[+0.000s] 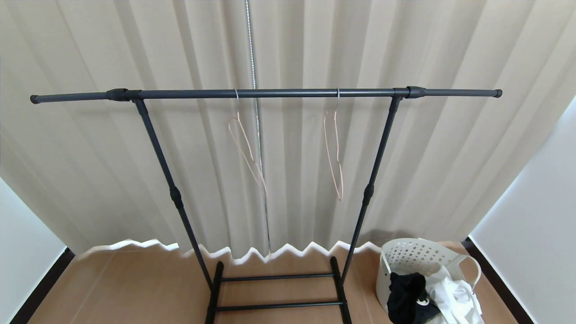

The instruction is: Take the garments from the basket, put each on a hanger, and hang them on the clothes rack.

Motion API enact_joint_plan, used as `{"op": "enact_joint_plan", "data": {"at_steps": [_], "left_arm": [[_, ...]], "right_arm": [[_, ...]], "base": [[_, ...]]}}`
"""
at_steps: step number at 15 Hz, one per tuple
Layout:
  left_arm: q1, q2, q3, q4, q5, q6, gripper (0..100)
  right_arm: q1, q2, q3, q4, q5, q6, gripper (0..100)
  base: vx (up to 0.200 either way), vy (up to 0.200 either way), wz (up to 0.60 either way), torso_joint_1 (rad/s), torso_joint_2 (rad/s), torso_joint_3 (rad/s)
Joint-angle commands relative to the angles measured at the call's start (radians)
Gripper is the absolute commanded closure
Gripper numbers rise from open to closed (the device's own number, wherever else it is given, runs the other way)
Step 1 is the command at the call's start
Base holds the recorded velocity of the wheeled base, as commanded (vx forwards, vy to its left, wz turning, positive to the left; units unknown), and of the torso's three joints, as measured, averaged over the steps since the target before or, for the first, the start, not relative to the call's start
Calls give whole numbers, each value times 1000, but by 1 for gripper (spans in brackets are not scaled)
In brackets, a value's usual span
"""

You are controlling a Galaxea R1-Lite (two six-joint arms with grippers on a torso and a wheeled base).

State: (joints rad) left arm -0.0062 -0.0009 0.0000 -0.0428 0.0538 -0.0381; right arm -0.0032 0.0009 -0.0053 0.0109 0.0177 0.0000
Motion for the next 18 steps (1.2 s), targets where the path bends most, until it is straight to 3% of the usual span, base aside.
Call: {"op": "enact_joint_plan", "data": {"at_steps": [1,18], "left_arm": [[0,1,0,0,0,0,0],[0,1,0,0,1,0,0]], "right_arm": [[0,2,-1,0,-1,3,0],[0,1,-1,0,-1,0,0]], "base": [[0,0,0,0,0,0],[0,0,0,0,0,0]]}}
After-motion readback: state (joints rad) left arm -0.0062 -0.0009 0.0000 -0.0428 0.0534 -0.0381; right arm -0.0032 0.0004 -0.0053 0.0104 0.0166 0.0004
